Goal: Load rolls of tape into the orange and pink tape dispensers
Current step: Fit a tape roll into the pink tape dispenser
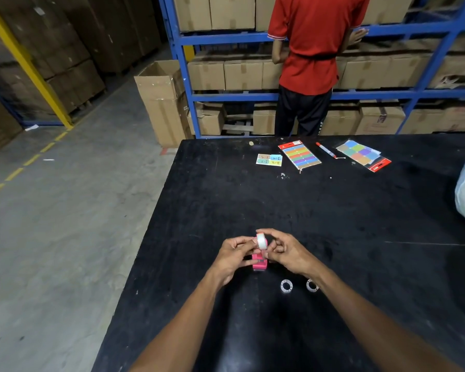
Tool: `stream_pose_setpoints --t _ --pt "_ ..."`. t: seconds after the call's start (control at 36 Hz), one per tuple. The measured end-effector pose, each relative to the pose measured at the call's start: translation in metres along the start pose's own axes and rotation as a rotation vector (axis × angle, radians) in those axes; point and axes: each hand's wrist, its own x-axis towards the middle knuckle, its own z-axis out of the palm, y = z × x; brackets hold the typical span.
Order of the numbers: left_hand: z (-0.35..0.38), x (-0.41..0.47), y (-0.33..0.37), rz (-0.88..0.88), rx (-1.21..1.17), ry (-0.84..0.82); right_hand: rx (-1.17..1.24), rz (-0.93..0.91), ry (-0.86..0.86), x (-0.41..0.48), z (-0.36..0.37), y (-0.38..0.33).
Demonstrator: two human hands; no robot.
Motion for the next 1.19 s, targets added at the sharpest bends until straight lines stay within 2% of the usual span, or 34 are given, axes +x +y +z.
stream_pose_setpoints --t 0.28,0.39,0.81,0.92,1.06,1.19 --pt "0.000 0.003 0.005 0.019 0.008 -0.016 0.232 0.064 -0.018 -0.005 0.000 -0.020" --pt "-0.001 0.005 0.007 0.024 0.024 -0.020 0.255 0.053 0.012 -0.005 0.001 -0.023" --pt "0.003 0.008 0.004 0.028 -0.044 0.086 0.187 0.070 0.267 0.002 -0.003 -0.009" --pt "0.005 0.007 0.005 0.036 -0.070 0.093 0.080 0.047 0.355 0.000 -0.002 -0.012" --pt "0.009 0.006 0.007 0.040 -0.056 0.073 -0.039 -0.006 0.322 0.000 0.001 -0.012" --pt "0.009 0.005 0.008 0.057 -0.055 0.091 -0.002 -0.008 0.280 -0.001 0.003 -0.011"
